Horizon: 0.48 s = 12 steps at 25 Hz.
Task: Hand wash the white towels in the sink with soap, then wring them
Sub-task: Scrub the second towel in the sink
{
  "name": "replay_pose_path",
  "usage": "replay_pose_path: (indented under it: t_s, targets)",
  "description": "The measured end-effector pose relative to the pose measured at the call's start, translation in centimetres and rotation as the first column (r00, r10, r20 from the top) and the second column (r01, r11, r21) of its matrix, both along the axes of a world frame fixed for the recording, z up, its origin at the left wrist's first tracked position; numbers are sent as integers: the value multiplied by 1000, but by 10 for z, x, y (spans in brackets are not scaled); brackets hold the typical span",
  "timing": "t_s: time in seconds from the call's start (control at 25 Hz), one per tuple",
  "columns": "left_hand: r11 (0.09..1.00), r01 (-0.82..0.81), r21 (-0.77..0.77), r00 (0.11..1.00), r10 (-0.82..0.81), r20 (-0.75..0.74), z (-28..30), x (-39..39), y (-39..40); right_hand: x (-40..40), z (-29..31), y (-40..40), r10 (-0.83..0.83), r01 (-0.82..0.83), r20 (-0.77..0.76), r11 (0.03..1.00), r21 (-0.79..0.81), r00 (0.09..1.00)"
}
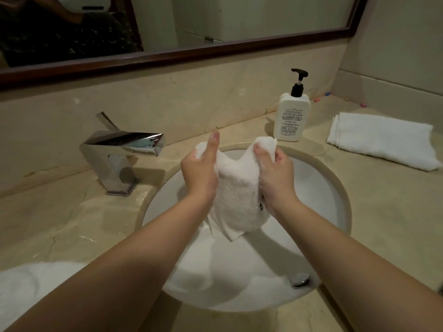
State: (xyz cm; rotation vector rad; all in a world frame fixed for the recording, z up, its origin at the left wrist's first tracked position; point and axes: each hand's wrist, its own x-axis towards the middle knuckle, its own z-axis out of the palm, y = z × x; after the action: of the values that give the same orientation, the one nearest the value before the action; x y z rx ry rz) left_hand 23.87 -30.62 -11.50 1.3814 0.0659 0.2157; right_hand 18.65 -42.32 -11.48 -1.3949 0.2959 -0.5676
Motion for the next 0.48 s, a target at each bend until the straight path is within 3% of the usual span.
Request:
replay_pose_path:
  t_s: [0.08,0.16,0.24,0.32,0.4,0.48]
  targets:
    - [999,-25,-47,998,22,-63,2,0,5,-2,-1,3,-84,85,17,992,-96,996]
    - [997,67,-45,994,-70,-84,1,2,9,-3,2,5,-128,134,46,978,-160,991]
    - [976,214,48,976,-212,-38,2,-4,3,-3,5,13,-97,105,69,987,-120,993]
    - [960,262,103,965,-262,-17,-4,-12,-9,0,7,22,-109,115,87,990,-77,990]
    - [976,218,6,961,-214,-175,-9,-13,-16,2,4,33,-158,162,89,986,-48,984]
    - [969,185,-163,896,-234,-377,-15,-7,-13,1,0,49,-130,134,56,989,-62,990]
